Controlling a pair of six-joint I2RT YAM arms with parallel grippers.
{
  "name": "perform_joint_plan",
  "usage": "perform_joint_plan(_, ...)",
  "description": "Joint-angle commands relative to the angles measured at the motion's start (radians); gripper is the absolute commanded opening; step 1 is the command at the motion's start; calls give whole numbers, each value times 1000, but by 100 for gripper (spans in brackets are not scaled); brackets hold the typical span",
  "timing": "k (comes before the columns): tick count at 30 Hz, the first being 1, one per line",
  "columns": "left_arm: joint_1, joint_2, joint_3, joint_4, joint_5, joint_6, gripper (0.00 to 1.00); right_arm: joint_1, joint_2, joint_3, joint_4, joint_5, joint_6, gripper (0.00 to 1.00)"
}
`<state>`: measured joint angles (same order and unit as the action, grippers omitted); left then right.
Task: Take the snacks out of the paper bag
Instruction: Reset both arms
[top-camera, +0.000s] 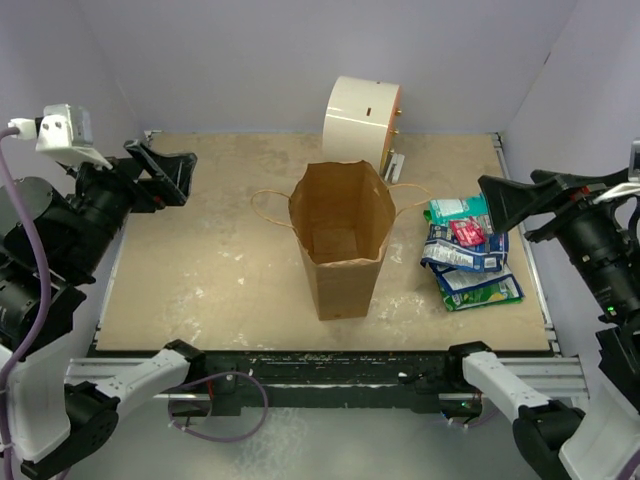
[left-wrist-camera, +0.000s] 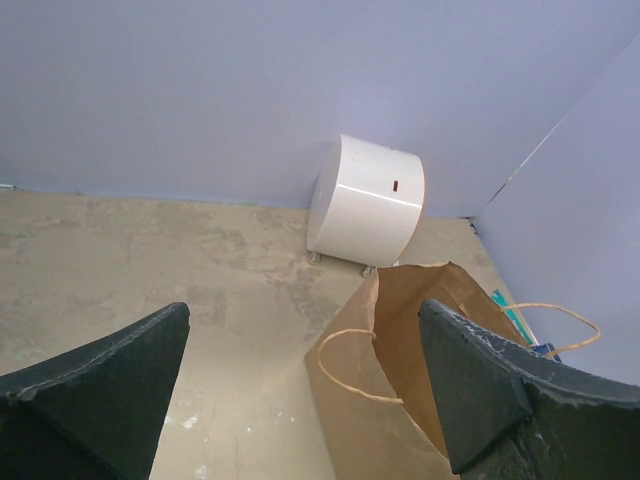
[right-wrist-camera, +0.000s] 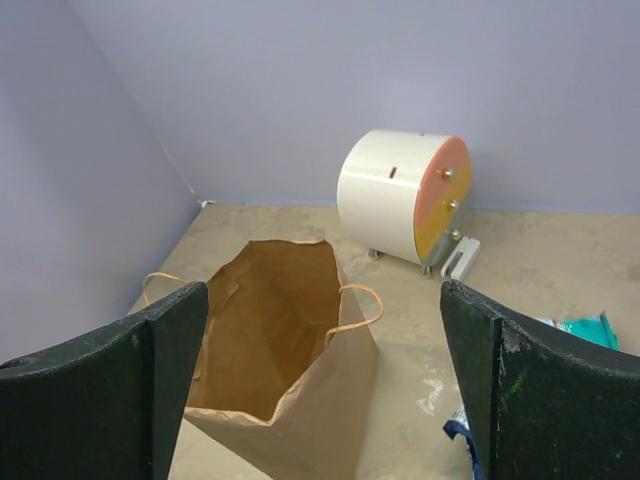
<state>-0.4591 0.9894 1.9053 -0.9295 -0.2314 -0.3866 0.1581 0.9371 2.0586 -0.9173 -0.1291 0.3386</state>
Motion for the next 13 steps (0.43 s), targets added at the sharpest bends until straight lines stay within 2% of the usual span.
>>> perform_joint_plan(1, 4, -7, 18, 38, -14, 25, 99, -2, 25, -24, 1, 48, 35, 99)
perform_joint_plan(13, 4, -18, 19, 12, -10, 18, 99, -2, 18, 4, -26, 88, -16, 99)
